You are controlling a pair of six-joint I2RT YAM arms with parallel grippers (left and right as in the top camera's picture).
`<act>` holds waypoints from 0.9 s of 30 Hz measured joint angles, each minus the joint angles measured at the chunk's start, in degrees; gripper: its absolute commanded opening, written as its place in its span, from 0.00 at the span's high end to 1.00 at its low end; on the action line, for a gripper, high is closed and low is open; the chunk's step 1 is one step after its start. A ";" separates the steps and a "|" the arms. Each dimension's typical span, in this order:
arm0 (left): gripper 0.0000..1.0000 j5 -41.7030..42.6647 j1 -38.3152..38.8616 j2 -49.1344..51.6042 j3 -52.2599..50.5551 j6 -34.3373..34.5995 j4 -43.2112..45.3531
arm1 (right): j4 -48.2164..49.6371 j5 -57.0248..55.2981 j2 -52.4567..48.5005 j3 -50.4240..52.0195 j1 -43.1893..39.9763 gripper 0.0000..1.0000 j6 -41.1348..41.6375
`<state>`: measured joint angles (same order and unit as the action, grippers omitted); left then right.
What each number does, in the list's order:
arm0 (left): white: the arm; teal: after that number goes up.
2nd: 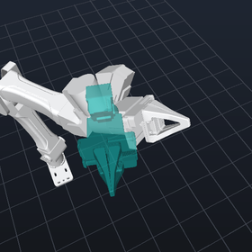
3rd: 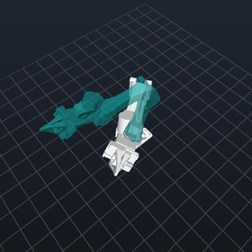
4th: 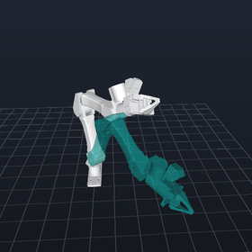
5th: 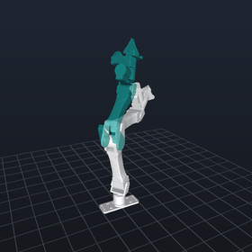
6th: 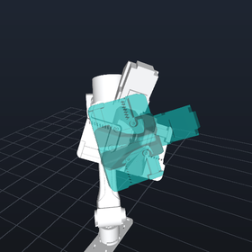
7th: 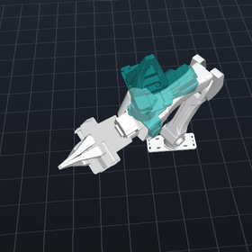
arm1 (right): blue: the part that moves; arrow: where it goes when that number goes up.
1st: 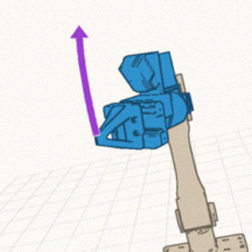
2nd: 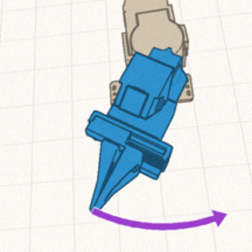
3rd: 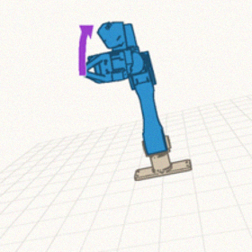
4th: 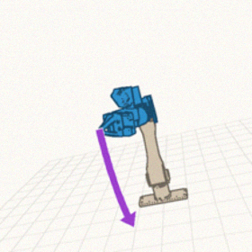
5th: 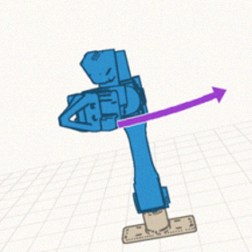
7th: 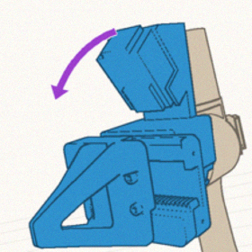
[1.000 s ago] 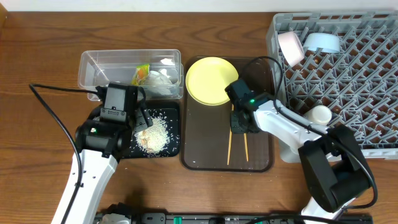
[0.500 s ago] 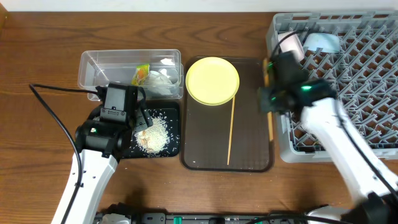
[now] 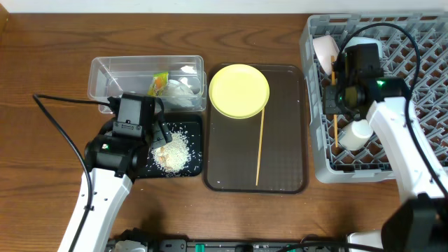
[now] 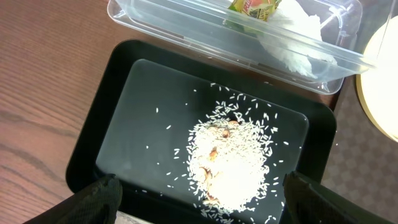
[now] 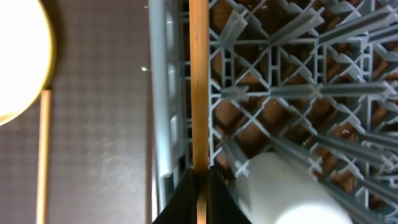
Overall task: Sort waste into correct bins and load items into the dishwasher rack
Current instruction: 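Carry the chopstick to the rack and drop it in upright, then return the right gripper to the tray and grasp the second chopstick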
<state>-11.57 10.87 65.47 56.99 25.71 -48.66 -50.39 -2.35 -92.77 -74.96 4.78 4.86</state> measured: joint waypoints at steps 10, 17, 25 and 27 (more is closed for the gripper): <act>0.14 0.00 0.00 0.00 0.00 0.00 0.02 | 2.49 0.72 -5.70 0.00 -0.07 0.73 -2.38; 0.14 0.00 0.00 0.00 0.00 0.00 0.02 | 2.80 3.61 -2.97 -0.13 0.04 0.69 -2.49; 0.14 0.00 0.00 0.00 0.00 0.00 0.02 | 2.40 8.48 0.96 -1.11 7.91 0.67 1.36; 0.14 0.00 0.00 0.00 0.00 0.00 0.02 | 2.58 8.74 0.48 -0.72 11.61 0.65 2.89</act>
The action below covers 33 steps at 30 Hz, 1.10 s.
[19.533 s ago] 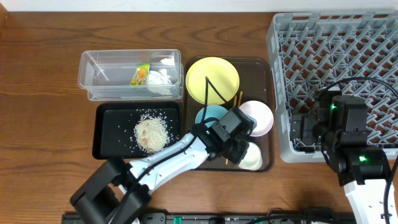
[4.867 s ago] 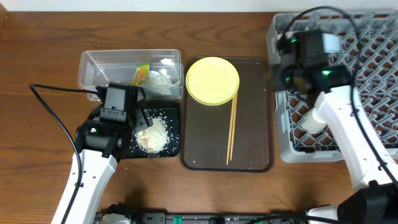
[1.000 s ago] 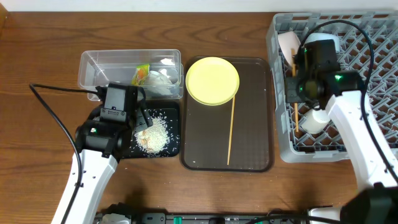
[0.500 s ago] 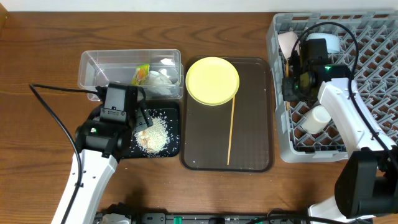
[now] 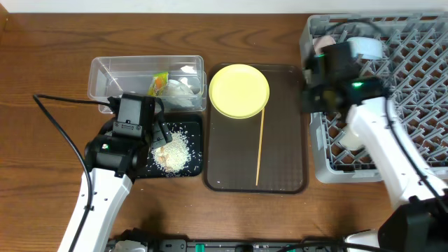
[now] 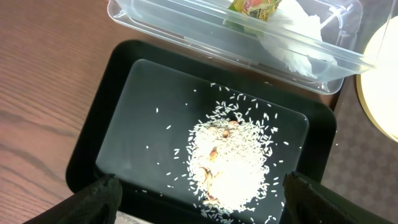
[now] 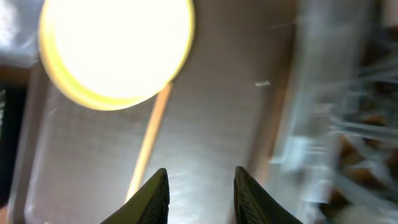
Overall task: Sort waste into correct bins and load items into the dishwasher rack
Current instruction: 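Return the right gripper to the tray and grasp the second chopstick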
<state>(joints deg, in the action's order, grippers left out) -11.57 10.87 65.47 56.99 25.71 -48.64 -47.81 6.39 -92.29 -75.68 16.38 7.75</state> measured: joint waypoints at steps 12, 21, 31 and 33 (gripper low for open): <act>0.14 0.00 0.00 0.00 0.00 0.00 -0.02 | 4.68 -2.16 -11.72 7.02 14.58 0.64 13.29; 0.14 0.00 0.00 0.00 0.00 0.00 -0.07 | 5.79 -5.90 -17.90 6.91 17.46 0.97 19.30; 0.14 0.00 0.00 0.00 0.00 0.00 -0.07 | 1.79 -7.74 -16.20 6.84 14.25 0.99 20.26; 0.14 0.00 0.00 0.00 0.00 0.00 -0.07 | 0.57 -8.11 -14.47 6.62 12.22 0.99 19.23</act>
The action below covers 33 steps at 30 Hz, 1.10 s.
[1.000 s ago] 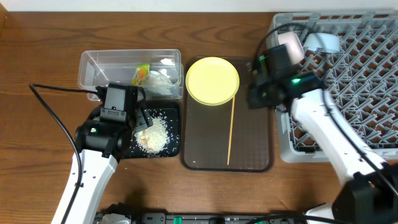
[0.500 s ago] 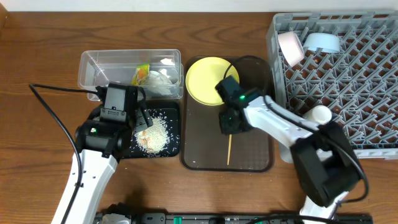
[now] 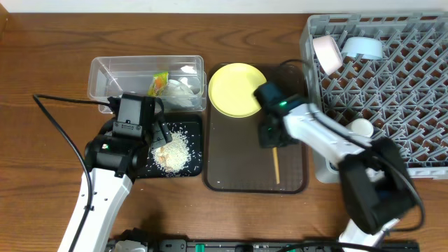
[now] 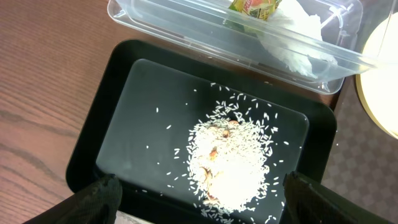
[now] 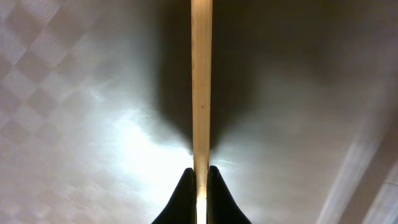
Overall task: Sort waste into correct bins and load items into the dishwasher rack
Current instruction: 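Return the right gripper to the tray and grasp the second chopstick, then place the second chopstick into the rack beside the first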
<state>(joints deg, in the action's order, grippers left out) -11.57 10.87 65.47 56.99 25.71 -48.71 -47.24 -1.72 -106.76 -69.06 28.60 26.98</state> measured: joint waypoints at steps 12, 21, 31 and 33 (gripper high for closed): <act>0.14 0.00 0.00 0.00 0.00 0.00 0.02 | -0.44 -1.75 19.34 -7.15 -16.00 0.99 -15.15; 0.14 0.00 0.00 0.00 0.00 0.00 0.04 | -2.27 -2.16 16.09 -7.17 -22.75 0.99 -23.10; 0.14 0.00 0.00 0.00 0.00 0.00 0.04 | -2.43 -1.20 7.85 -7.13 -23.17 0.78 -25.11; 0.14 -0.02 0.00 0.00 0.00 0.00 0.02 | -1.62 -0.81 7.98 -7.13 -23.17 0.70 -25.16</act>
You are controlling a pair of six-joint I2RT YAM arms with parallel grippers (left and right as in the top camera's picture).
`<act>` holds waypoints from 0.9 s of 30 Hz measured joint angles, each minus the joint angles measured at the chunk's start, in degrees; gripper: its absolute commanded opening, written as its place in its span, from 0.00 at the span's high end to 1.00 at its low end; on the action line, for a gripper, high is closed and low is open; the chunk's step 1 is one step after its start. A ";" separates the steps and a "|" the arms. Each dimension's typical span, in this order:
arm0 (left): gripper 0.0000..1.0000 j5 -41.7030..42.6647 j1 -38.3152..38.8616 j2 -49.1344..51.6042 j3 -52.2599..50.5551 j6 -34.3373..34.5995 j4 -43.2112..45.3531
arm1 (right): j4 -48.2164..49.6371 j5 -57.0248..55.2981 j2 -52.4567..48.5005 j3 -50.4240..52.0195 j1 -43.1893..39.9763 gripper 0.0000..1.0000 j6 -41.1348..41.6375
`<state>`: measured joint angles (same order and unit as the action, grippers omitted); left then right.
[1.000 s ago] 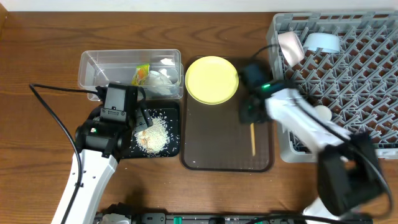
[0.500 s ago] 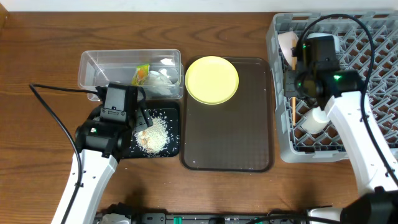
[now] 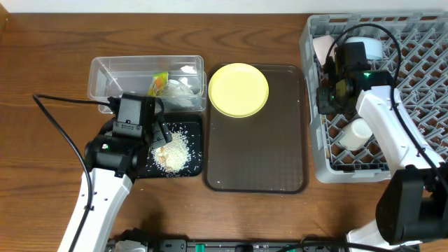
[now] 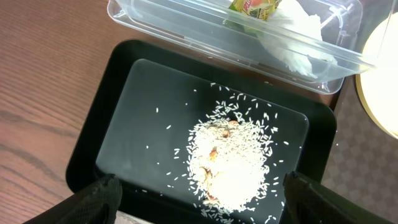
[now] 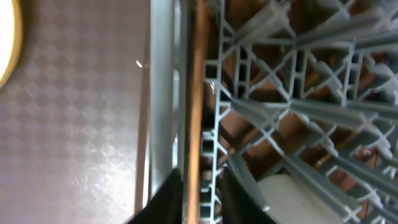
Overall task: Sort waste into correct bins and load items into the dishwasher rack
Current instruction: 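Place the second chopstick into the rack beside the first, then grasp the yellow plate rim with the right gripper and lift it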
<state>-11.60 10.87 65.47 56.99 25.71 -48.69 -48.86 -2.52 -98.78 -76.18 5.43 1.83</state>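
A wooden chopstick [image 5: 198,74] lies along the left wall of the grey dishwasher rack [image 3: 413,140]. My right gripper [image 5: 200,182] straddles it, jaws slightly apart and open. From overhead the right gripper [image 3: 330,94] sits at the rack's left edge. A yellow plate [image 3: 239,90] rests at the far end of the brown tray [image 3: 255,161]. My left gripper [image 4: 199,208] hangs open over the black tray [image 4: 99,124] holding a heap of rice [image 4: 233,162].
A clear bin [image 3: 112,77] behind the black tray holds a green wrapper [image 3: 159,84] and crumpled tissue [image 3: 183,89]. The rack holds a white cup [image 3: 352,133], a pink bowl [image 3: 322,49] and a pale blue cup [image 3: 371,47]. Cables trail from both arms.
My right gripper was shut on the chopstick on the brown tray. Now it is at the rack's left wall, open, with the chopstick lying in the rack. The left arm is unchanged.
My right gripper first held one chopstick at the rack while another lay on the tray. Then it was open over the tray near the plate, then shut on the second chopstick. Now that chopstick is in the rack and only the plate is on the tray.
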 measured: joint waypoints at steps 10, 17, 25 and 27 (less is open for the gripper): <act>0.14 0.02 0.00 0.00 0.00 0.00 0.02 | 7.74 7.87 2.43 -2.80 0.98 0.61 1.03; 0.14 0.02 0.00 0.00 0.00 0.00 0.02 | 11.93 9.05 0.87 -3.34 8.22 0.57 5.86; 0.14 0.02 0.00 0.00 0.00 0.00 -0.02 | 15.76 4.52 -10.60 -3.39 14.78 0.57 15.43; 0.14 0.02 0.00 0.00 0.00 0.00 0.02 | 17.18 4.00 -13.57 -3.39 15.74 0.57 17.75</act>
<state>-11.57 10.87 65.47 56.99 25.71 -48.66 -31.68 1.48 -112.36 -79.57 21.17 19.57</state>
